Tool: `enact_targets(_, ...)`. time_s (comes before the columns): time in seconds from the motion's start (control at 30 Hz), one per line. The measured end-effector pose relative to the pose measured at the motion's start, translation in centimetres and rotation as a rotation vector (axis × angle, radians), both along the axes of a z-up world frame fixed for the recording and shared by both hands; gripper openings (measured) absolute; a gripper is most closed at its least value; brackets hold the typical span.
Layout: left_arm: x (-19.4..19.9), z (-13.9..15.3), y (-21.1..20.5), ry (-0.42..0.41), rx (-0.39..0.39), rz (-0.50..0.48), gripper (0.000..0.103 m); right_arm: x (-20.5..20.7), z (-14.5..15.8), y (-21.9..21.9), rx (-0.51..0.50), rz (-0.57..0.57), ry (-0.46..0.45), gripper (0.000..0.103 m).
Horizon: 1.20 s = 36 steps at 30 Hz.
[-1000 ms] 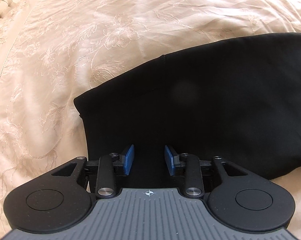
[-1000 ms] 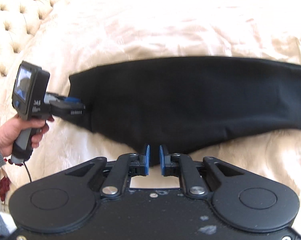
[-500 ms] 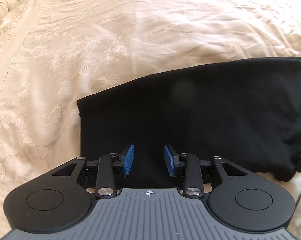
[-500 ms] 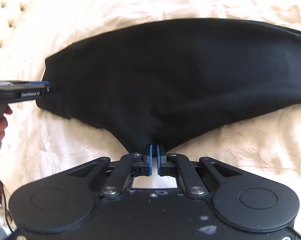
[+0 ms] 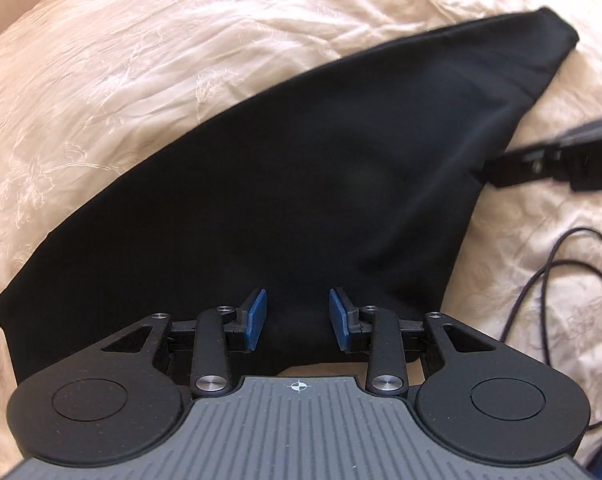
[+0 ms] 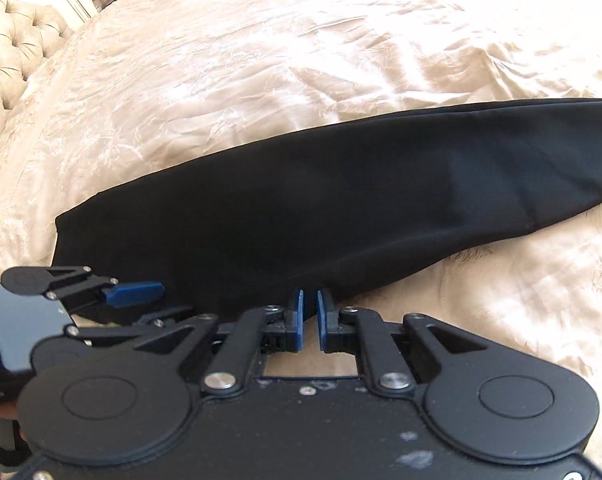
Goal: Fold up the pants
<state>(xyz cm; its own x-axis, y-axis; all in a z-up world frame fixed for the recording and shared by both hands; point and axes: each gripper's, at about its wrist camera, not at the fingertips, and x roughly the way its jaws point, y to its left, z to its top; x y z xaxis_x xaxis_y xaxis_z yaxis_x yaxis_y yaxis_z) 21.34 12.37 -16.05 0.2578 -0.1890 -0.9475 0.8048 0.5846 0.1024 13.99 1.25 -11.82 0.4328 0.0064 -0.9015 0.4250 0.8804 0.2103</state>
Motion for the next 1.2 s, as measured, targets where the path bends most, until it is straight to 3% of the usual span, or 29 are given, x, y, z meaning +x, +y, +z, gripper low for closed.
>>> enact_targets(0.13, 1.6, -0.9, 0.1, 0.029, 0.006, 0.045, 0.035, 0.8, 0.3, -2.5, -0.031, -0.013, -0.012, 0.011)
enact_targets(0.37, 5.4, 0.2, 2.0, 0.046, -0.021, 0.316, 0.034, 3.0, 0.2, -7.4, -0.138, 0.077, -0.007, 0.018)
enact_targets(0.7, 2.9, 3.1, 2.5, 0.047, -0.034, 0.663, 0.034, 8.0, -1.7, -13.9, -0.323, 0.547, 0.01, 0.024)
enact_targets(0.87, 0.2, 3.6, 0.5, 0.041, -0.016, 0.736, 0.034, 9.1, -2.9, -16.0, -0.355, 0.752, 0.014, 0.028)
enact_targets(1.07, -2.6, 4.6, -1.9, 0.016, 0.029, 0.742, 0.034, 8.7, -4.1, -17.2, -0.323, 0.929, 0.043, 0.028)
enact_targets(1.1, -3.0, 5.0, -2.0, 0.008, 0.036, 0.743, 0.034, 8.7, -4.1, -17.4, -0.316, 0.942, 0.042, 0.024)
enact_targets(1.17, -3.6, 5.4, -2.5, -0.003, 0.042, 0.751, 0.034, 8.9, -4.3, -17.6, -0.284, 0.957, 0.051, 0.002)
enact_targets(1.2, -3.7, 5.5, -2.6, -0.007, 0.04, 0.756, 0.034, 8.9, -4.2, -17.5, -0.283, 0.961, 0.056, 0.002)
